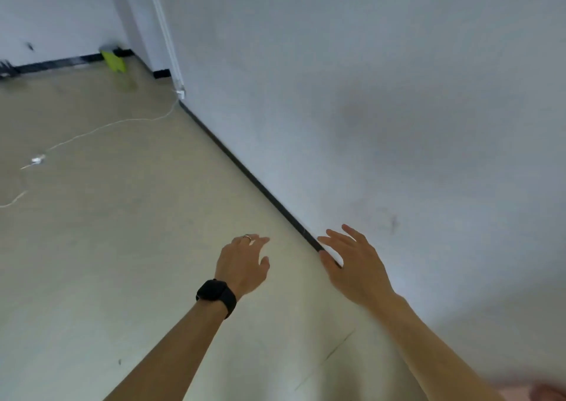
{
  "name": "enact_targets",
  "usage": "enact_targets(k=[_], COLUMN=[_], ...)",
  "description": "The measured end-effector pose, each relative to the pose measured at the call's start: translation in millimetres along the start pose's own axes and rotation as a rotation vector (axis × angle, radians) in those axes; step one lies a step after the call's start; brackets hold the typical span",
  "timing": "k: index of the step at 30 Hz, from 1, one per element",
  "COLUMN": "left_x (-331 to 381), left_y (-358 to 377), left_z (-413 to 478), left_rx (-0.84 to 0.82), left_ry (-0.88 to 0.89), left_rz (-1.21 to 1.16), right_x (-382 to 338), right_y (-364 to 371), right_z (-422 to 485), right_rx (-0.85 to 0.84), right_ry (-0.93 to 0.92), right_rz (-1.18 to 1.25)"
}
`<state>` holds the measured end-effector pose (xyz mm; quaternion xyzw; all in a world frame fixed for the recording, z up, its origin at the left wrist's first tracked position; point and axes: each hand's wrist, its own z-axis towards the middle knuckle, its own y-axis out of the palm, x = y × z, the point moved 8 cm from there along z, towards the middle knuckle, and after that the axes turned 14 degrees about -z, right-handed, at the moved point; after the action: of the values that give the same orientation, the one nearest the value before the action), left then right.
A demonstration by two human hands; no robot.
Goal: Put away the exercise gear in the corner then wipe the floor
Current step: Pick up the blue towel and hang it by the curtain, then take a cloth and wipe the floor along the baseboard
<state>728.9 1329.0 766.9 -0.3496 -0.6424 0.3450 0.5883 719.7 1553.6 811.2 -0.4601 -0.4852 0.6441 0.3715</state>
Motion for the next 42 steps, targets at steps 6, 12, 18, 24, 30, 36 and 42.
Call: enact_targets(k=[6, 12, 18, 24, 30, 36, 42], left_x=[-183, -311, -417, -516, -584, -641, -728], left_y=[-110, -205, -246, -292, -325, -340, -329], left_z=[-132, -266, -374, -434, -479, -535, -593], left_rx=[0.18, 0.389, 0.528, 0.637, 0.712, 0.793, 0.797], left_ry=[-0.311, -0.59, -0.855, -1.071, -1.269, -1.433, -1.569], left_rz=[-0.031, -0.038, -0.081, -0.086, -0.093, -0.149, -0.222], right_x=[-225, -419, -574, -717, -836, -935, -1038], right_y=[58, 85, 129, 177, 214, 256, 315], right_z=[1, -7, -22, -15, -5, -25, -58], right_rx=[-0.123, -0.143, -0.195, -0.239, -0.27, -0.366, -0.429], right_ry=[-0.384, -0.703, -0.95, -1.161, -1.314, -1.469, -1.576], right_rz=[-0.045, 0.002, 0.055, 0.125, 0.198, 0.162, 0.133])
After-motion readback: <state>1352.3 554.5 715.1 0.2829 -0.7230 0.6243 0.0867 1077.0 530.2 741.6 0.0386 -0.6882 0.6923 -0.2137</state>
